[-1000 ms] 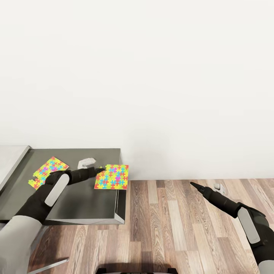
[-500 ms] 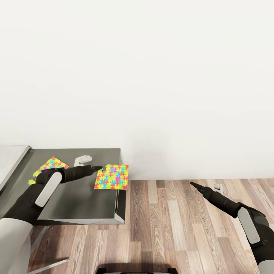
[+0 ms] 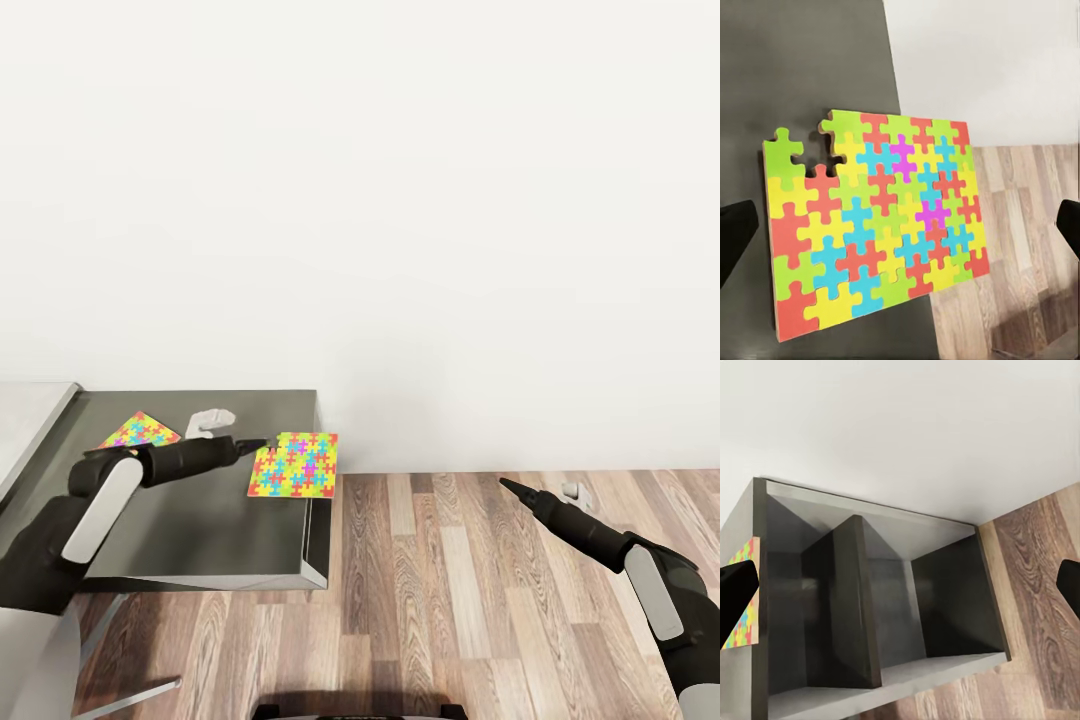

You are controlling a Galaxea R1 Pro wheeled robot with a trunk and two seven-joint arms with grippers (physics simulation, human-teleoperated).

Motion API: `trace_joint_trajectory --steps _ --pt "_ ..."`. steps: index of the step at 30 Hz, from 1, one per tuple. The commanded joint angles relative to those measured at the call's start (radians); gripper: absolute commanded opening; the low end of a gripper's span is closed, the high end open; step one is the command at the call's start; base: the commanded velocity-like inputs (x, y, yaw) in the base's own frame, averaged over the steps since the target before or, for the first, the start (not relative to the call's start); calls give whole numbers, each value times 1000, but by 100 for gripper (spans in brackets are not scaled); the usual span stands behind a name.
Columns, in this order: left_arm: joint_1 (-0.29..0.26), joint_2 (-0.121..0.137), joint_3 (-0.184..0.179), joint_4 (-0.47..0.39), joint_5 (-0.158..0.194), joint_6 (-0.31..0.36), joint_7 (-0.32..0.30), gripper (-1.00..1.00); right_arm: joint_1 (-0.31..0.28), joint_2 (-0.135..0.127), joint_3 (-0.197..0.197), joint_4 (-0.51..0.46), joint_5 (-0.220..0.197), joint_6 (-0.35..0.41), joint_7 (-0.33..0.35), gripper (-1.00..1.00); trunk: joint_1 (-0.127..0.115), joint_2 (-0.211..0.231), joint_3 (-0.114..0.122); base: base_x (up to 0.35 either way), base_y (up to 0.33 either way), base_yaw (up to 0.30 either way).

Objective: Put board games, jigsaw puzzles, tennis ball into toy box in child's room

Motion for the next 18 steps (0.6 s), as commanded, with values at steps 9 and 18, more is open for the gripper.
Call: trace_joint_trajectory --steps 9,18 --pt "33 0 56 -60 16 72 -91 100 -1 0 -2 0 -3 7 3 100 1 -2 6 0 0 0" --pt "37 1 63 -65 18 90 -217 100 -1 0 -3 2 -4 7 8 100 1 -2 20 0 0 0"
